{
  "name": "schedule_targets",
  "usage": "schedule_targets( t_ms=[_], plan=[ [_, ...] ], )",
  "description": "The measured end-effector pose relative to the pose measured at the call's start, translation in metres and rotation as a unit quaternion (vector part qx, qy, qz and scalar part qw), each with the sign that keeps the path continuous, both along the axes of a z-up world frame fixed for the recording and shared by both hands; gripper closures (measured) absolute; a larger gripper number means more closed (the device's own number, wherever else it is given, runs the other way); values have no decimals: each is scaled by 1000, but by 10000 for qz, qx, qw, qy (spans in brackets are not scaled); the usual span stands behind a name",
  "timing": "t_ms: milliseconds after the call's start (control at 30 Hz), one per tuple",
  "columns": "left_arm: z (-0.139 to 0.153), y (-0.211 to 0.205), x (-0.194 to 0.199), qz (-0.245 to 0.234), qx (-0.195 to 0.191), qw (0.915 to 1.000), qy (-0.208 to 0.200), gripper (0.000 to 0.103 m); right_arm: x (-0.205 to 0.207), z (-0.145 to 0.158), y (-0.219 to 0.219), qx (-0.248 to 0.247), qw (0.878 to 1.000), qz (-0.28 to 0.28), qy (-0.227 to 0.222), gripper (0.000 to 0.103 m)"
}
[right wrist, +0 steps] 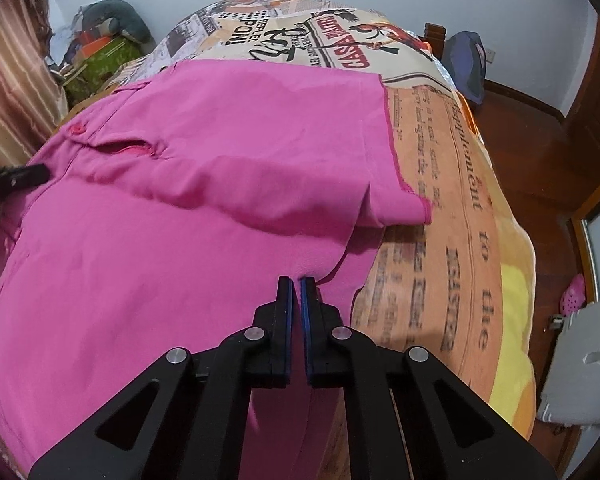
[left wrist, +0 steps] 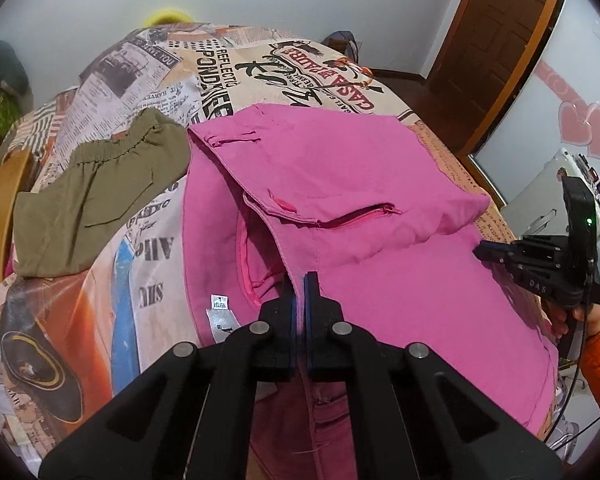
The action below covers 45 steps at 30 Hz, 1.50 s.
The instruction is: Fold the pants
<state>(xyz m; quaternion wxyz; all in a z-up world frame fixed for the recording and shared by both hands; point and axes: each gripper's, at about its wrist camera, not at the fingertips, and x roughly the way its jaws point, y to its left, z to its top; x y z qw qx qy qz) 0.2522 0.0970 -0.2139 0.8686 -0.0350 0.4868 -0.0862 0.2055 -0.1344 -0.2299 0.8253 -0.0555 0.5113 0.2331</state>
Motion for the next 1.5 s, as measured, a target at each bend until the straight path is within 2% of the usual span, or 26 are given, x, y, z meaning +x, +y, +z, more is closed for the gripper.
schedule_targets(
  t_ms=[100, 200, 267, 400, 467, 600, 667, 767, 833, 967, 1067, 1133, 1233, 1300, 1400, 1433, 1500],
  plan=[
    [-10, 1, -1, 57, 96, 9998, 152, 101, -4, -4, -6, -35, 9999, -131, 34, 100],
    [-26, 6, 1, 135, 20, 9992, 365, 99, -3, -4, -12, 104, 9995, -243, 143, 100],
    [-24, 7, 0, 177, 46, 9992, 342, 98, -2, -1, -13, 97, 9994, -278, 161, 99],
    [-13, 7, -2, 150, 232, 9993, 260, 94, -1, 17, -16, 52, 9993, -354, -104, 99],
    [-4, 9, -2, 184, 318, 9992, 131, 92, 5, 26, -20, 163, 9986, -456, -221, 96],
    [12, 20, 9, 360, 224, 9991, -82, 72, 25, 39, -23, 198, 9965, -629, -510, 78],
    [15, 25, 20, 428, 182, 9989, -115, 70, 37, 40, -21, 183, 9960, -651, -586, 76],
    [9, 27, 38, 449, 189, 9988, -48, 70, 52, 35, -19, 123, 9960, -673, -574, 73],
    [0, 28, 53, 434, 178, 9989, 68, 70, 64, 25, -16, 65, 9965, -652, -515, 68],
    [-22, 27, 73, 425, 70, 9986, 318, 70, 80, 2, -9, -180, 9978, -547, -330, 66],
    [-32, 27, 80, 415, 17, 9984, 376, 70, 88, -17, -7, -223, 9987, -451, -101, 66],
    [-36, 25, 82, 365, 5, 9985, 401, 70, 88, -22, -5, -163, 9990, -409, -112, 63],
    [-40, 23, 82, 294, 51, 9988, 390, 70, 87, -22, 0, -126, 9992, -355, -157, 65],
    [-40, 21, 82, 285, 91, 9989, 359, 72, 86, -22, 4, -47, 9994, -290, -191, 74],
    [-39, 17, 82, 281, 121, 9990, 340, 88, 84, -23, 9, -188, 9990, -214, -333, 95],
    [-38, 16, 82, 288, 182, 9989, 315, 94, 84, -23, 10, -245, 9988, -195, -387, 96],
    [-36, 14, 82, 291, 236, 9990, 236, 96, 88, -22, 12, -330, 9983, -128, -461, 98]
  ],
)
